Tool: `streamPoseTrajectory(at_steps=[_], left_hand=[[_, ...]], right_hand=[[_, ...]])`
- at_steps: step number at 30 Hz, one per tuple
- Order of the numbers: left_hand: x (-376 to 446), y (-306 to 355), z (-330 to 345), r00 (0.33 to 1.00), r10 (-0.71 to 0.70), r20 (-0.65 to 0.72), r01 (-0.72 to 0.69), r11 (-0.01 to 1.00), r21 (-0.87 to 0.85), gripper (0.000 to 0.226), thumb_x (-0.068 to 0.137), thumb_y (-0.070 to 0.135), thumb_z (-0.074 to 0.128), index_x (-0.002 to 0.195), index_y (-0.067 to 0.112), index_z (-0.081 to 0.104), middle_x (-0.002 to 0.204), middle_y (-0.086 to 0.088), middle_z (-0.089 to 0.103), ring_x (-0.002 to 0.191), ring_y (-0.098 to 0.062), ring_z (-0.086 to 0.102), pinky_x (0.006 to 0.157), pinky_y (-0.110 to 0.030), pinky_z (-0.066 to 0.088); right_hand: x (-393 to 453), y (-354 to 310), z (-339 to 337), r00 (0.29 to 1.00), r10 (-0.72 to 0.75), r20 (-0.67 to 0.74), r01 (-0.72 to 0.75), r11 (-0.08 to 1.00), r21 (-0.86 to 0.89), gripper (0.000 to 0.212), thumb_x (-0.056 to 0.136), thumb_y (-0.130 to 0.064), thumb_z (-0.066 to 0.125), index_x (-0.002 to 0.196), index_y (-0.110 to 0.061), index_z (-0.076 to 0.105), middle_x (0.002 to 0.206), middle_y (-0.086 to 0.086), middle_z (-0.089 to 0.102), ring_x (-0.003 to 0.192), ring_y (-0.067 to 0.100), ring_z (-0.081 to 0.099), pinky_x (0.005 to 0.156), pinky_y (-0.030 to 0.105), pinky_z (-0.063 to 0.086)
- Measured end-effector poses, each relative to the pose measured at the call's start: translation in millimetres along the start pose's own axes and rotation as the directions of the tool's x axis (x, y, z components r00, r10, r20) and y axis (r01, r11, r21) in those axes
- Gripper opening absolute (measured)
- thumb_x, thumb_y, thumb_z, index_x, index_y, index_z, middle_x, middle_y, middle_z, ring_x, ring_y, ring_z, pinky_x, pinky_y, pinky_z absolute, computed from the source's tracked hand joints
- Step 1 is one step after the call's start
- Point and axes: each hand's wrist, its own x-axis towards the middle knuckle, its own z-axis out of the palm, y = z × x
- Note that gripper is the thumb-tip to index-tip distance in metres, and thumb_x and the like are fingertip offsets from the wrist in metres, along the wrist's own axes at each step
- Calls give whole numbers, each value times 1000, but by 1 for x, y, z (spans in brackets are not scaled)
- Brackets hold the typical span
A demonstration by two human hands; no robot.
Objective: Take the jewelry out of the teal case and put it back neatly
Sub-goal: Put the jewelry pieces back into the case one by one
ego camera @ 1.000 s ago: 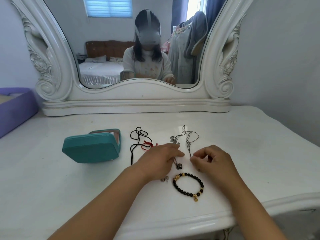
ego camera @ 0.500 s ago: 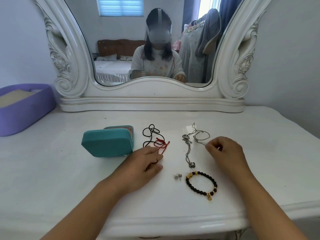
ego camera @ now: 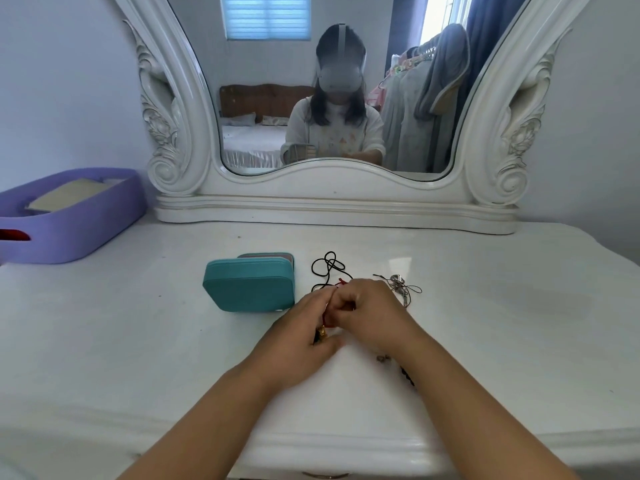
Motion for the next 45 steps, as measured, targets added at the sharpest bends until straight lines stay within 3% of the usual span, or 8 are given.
streamPoseTrajectory(at_steps=[12,21,28,31,34,37,40,45], left_hand=[[-8,6,5,989,26,-145,33,919,394,43,86,48,50,126,33,51,133,11,48,121,-12,46,97,-25,40],[-5,-3,1,958,216,-187,-166,954,251,19,86,28,55,98,19,67,111,5,63,100,-10,57,82,-31,51],[-37,9,-53,630,536,-562,-325,839,436,13,85,15,60,88,11,72,91,5,66,85,-7,59,84,-11,45],[-42,13,-82,559,392,-731,-151,914,376,18,86,22,55,93,12,68,94,6,60,86,-4,53,82,-7,38],[-31,6,-98,676,-153,-721,69,987,-145,18,94,29,47,94,24,65,97,10,65,88,-1,55,75,-1,39],[-17,-8,-101,702,-634,-325,289,670,-684,27,95,36,43,89,22,66,95,-1,68,91,-14,59,85,-24,46],[-21,-14,-97,726,-673,-146,290,491,-821,24,95,25,43,81,22,62,89,0,66,88,-15,58,83,-33,45],[-30,-25,-90,780,-580,-237,235,621,-747,29,87,3,41,99,11,66,122,-10,60,101,-19,57,85,-28,45]], right_hand=[[2,11,-25,997,43,-68,-47,997,-63,17,83,-10,59,94,-18,70,83,-13,58,67,-3,46,63,9,36],[8,-1,-11,999,-34,-3,34,999,37,30,87,0,49,101,-17,68,89,-17,59,74,-4,54,62,-1,37],[8,-10,-13,997,17,-79,9,948,317,17,85,-9,58,91,-18,71,85,-9,69,73,1,59,66,9,44],[9,-18,-13,998,33,-51,-10,913,408,15,85,-11,59,89,-19,72,83,-7,70,70,5,60,69,17,47],[12,-24,-13,998,51,-35,-29,884,467,16,86,-10,58,84,-18,72,83,-5,71,72,11,60,75,26,49],[10,-31,-8,999,52,4,-47,868,493,18,89,-12,54,85,-20,70,82,-5,70,67,10,58,66,23,45],[5,-36,2,998,7,60,-38,847,530,21,93,-20,48,92,-27,68,91,-3,69,66,9,60,64,23,45],[0,-40,14,994,-35,105,-26,850,526,23,94,-32,45,100,-29,67,97,4,70,70,12,62,71,32,48]])
